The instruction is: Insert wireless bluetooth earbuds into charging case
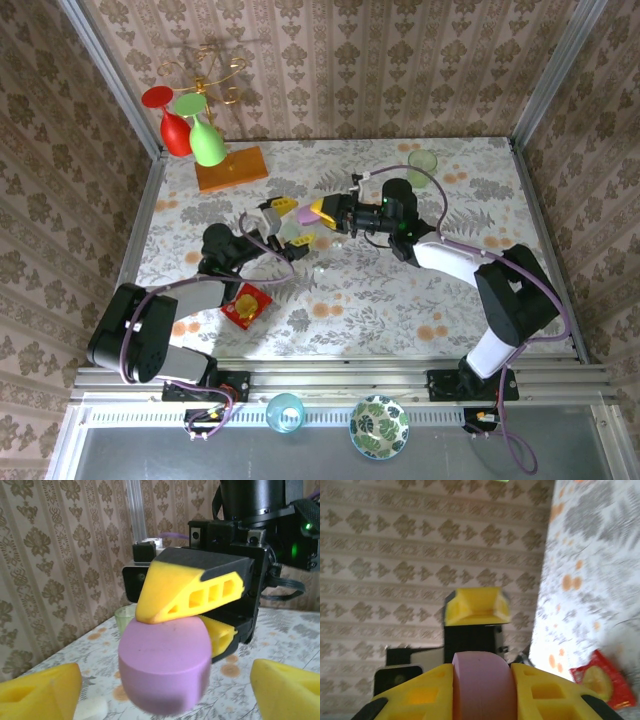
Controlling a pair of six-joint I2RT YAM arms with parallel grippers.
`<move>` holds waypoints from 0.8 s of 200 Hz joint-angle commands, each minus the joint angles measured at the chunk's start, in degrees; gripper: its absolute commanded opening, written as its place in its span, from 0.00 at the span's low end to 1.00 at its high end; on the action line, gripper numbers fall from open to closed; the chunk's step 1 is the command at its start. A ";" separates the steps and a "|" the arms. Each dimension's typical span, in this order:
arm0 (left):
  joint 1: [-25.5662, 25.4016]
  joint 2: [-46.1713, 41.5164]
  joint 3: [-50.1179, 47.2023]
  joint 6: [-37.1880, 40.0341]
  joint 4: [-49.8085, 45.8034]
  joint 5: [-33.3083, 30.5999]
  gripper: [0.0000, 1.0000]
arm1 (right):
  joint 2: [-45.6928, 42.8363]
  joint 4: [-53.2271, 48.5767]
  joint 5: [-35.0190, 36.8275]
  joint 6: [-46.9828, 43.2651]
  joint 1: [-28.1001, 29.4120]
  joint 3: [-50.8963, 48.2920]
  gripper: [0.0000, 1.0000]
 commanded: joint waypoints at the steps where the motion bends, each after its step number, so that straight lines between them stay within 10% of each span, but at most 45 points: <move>1: -0.20 -1.42 -1.03 5.17 -6.53 -1.86 0.95 | -1.85 -8.04 6.22 -8.03 -3.04 -2.50 0.19; 48: -6.54 -2.93 0.90 19.70 -27.23 -10.21 1.00 | -0.50 -17.21 15.40 -17.52 -10.37 -5.28 0.20; 160: -9.37 1.00 3.38 19.13 -26.96 -10.46 1.00 | 19.77 -24.27 24.27 -28.20 -17.53 6.69 0.26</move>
